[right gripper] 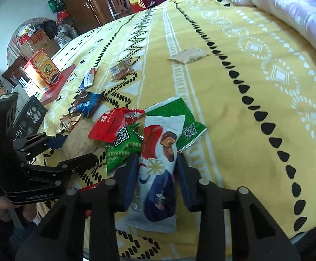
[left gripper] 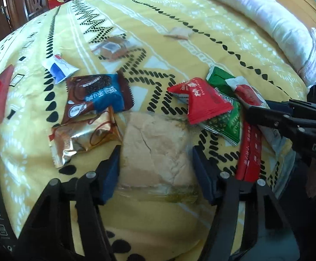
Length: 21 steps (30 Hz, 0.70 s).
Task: Organize snacks
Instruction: 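Grasp the clear bag of flat pastry with the left tool while the right tool holds the wafer, then carry both packets to the glass bowl and open both tools to drop them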
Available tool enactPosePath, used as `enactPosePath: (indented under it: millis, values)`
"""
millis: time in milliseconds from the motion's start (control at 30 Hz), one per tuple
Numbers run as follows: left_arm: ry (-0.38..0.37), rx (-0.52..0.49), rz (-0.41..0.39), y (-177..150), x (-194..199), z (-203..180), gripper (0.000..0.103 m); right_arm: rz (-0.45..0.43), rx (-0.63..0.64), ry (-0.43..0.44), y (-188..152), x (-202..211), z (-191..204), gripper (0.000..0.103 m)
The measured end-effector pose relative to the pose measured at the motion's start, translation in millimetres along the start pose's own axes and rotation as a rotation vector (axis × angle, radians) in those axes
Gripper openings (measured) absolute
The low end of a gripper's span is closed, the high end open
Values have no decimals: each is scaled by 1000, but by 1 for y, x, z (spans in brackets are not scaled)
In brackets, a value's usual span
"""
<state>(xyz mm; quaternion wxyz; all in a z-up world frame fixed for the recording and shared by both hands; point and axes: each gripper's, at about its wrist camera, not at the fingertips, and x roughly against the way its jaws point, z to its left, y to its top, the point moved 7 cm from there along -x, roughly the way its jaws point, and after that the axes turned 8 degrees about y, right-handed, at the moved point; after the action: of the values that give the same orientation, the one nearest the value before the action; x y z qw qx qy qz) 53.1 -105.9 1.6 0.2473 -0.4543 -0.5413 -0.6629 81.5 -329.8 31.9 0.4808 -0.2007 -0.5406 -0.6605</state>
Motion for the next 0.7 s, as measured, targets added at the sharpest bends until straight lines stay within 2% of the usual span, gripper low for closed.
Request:
enactPosePath:
  millis: [67,233,500,633,700]
  values:
    - [1,30,-19,0,8,6,63,-8,2,-2,0,3,2,31]
    - [9,105,-85,9,41,31,63,-24,24,-12,4,11,10,31]
    - [74,214,-219,23,110,82,63,-69,63,-10,25,29,33,31]
    - [126,290,-292,20,155,124,63,-109,112,16,48,42,64,31]
    - [174,327,-318,13,176,149,63,-139,156,62,67,49,97,31]
